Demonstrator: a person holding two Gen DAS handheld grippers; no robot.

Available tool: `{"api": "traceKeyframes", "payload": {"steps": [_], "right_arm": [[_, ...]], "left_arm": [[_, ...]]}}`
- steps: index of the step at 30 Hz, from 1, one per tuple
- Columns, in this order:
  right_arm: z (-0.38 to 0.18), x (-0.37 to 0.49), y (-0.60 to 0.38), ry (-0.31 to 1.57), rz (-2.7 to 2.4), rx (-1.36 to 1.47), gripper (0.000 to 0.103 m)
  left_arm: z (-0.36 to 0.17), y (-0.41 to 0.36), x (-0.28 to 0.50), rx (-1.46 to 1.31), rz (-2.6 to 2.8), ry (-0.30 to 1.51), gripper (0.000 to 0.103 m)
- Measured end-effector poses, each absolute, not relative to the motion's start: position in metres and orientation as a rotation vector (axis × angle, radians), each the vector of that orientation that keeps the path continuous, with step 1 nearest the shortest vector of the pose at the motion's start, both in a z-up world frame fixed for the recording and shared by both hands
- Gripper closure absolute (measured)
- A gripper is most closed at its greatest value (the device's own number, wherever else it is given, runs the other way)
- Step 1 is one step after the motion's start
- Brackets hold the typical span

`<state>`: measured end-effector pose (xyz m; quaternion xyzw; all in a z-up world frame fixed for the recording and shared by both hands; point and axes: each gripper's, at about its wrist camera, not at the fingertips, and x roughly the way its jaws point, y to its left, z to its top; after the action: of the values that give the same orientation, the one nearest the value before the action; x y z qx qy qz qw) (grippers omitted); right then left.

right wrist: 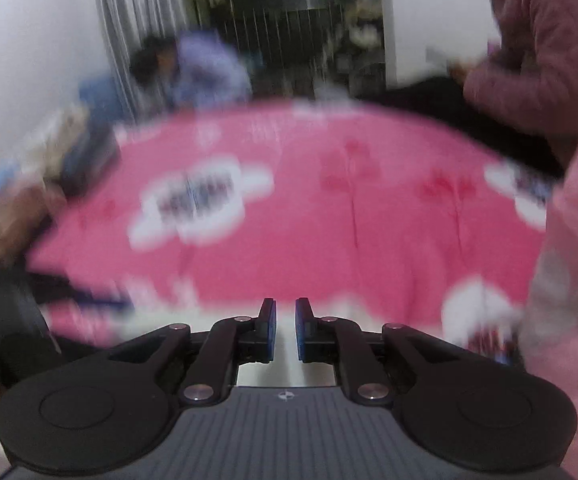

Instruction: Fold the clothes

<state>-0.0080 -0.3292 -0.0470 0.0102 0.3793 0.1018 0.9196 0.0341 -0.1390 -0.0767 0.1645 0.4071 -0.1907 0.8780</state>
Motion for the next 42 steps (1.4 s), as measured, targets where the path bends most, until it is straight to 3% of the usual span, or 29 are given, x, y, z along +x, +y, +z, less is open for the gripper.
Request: {"api": "traceKeyframes", "payload": {"steps": [3,8,14,20,25,27,29,31,34,38,42], "right_arm": [[-0.043,-0.009,-0.334,0.783,0.202,0.053,0.096],[-0.003,-0.046,-0.335,0.738,0.263,0.041,0.09],[-0.047,-0.056,-0.334,0.856,0.247,-0.01,0.092],[-0.005,-0.09,-0.335,0.79,0.341,0.051,0.088],[-0.051,-0.1,-0.322,0.891,0.398,0.003,0.085],[-0.042,-0.097,-0.33,0.887,0.394,0.074,0.085],[-0.025,-0.102,-0.344,0.842,0.389,0.143,0.075],[-0.021,-0.109,-0.369,0.792,0.349,0.237,0.053],[-0.039,-0.103,-0.406,0.822,0.26,0.454,0.048],[-0.08,-0.094,-0.433,0.876,0.238,0.762,0.039],[-0.112,-0.095,-0.431,0.899,0.292,0.938,0.03]], "left_arm": [[-0.076,-0.14,0.032,0.354,-0.401,0.839,0.051],[-0.053,-0.114,0.012,0.303,-0.458,0.79,0.052],[-0.078,-0.114,-0.006,0.366,-0.565,0.818,0.051],[-0.051,-0.086,-0.015,0.235,-0.619,0.837,0.051],[-0.083,-0.091,-0.045,0.258,-0.681,0.912,0.049],[-0.083,-0.094,-0.049,0.267,-0.667,0.902,0.048],[-0.072,-0.083,-0.043,0.196,-0.675,0.947,0.048],[-0.064,-0.059,-0.036,0.08,-0.653,0.977,0.045],[-0.067,-0.027,-0.025,-0.062,-0.609,1.002,0.031],[-0.104,-0.012,0.001,-0.27,-0.65,1.185,0.029],[-0.121,-0.005,0.009,-0.416,-0.714,1.203,0.027]]}}
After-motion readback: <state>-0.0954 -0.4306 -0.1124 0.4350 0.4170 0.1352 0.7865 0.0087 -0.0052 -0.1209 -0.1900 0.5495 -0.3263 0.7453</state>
